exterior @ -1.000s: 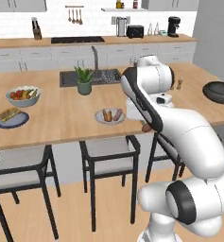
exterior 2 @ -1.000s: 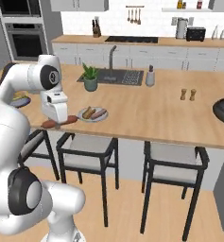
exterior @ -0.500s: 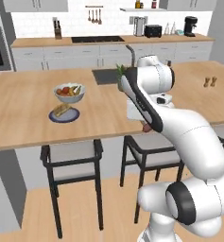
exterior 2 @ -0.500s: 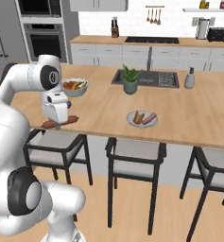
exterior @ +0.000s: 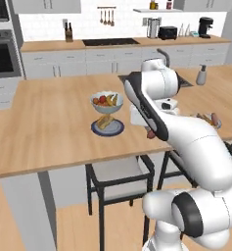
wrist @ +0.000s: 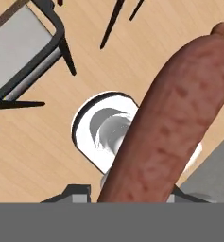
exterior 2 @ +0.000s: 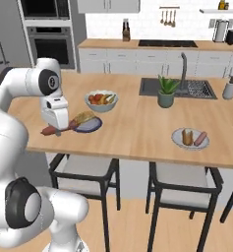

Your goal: Place one bun and one sausage from the bowl on each plate.

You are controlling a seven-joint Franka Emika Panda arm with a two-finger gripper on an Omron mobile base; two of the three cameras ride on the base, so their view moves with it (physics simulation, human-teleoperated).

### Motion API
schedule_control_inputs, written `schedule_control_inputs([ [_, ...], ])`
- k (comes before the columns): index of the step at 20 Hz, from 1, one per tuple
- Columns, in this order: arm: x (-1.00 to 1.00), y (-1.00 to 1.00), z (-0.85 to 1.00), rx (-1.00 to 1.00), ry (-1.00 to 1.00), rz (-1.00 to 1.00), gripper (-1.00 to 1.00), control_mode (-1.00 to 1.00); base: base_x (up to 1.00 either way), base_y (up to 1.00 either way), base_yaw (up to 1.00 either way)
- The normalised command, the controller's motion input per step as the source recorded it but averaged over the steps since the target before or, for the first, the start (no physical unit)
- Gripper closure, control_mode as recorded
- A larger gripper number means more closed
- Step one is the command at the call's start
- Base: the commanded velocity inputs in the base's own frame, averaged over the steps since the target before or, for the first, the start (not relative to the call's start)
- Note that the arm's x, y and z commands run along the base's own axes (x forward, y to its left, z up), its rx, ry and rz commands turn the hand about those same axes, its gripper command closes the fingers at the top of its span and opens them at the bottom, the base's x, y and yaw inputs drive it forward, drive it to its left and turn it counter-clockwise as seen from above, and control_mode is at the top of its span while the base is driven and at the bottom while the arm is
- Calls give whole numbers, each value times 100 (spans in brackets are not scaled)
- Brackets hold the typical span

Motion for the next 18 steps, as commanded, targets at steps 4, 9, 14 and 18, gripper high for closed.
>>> schedule_control_inputs([
  [4, 0, 0, 0, 0, 0, 0, 100, 100, 98, 44, -17],
  [9, 38, -9, -9, 0, 0, 0, 100, -100, 59, 0, -6],
  [14, 100, -14, -67, 1, 0, 4, 100, -100, 0, 0, 0],
  [18, 100, 4, -100, 0, 0, 7, 100, -100, 0, 0, 0],
])
